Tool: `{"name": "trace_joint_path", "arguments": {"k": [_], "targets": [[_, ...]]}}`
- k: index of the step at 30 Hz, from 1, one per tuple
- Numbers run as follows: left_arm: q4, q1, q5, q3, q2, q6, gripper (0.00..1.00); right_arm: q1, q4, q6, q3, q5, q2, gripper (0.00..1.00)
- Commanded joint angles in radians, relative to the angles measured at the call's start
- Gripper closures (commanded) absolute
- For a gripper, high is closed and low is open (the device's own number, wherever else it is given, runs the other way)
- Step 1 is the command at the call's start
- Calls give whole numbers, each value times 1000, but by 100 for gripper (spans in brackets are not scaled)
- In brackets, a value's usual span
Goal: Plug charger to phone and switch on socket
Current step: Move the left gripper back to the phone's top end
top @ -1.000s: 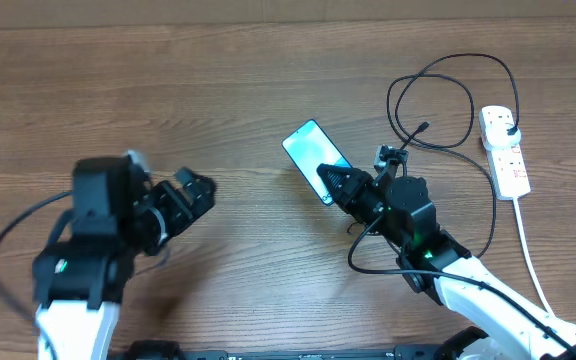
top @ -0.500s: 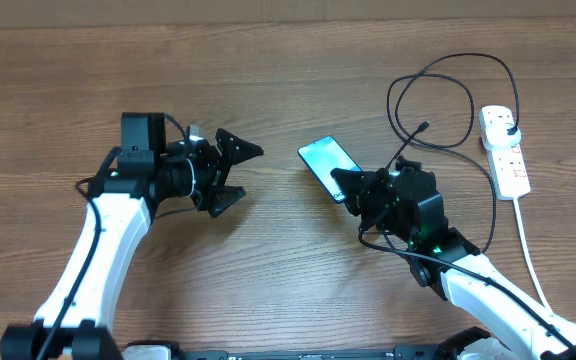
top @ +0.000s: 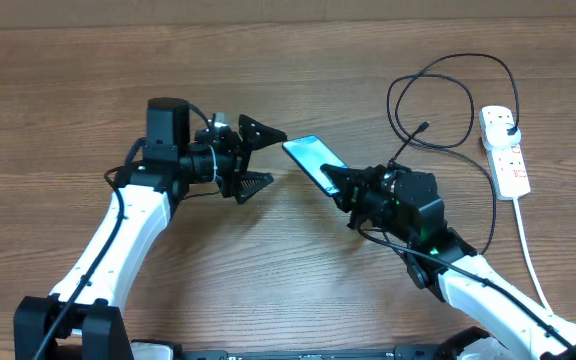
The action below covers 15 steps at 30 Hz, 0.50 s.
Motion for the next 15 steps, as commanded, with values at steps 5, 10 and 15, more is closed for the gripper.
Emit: {"name": "trace_joint_path", "arguments": {"k": [5, 10, 15], "targets": [[5, -33, -45, -2, 4, -81, 19, 119, 37, 137, 29, -18, -9, 96], [8, -47, -78, -2, 4, -113, 21, 148, 41, 158, 29, -19, -9, 96], [28, -71, -103, -2, 4, -124, 26, 149, 80, 158, 29, -20, -9, 96]]}}
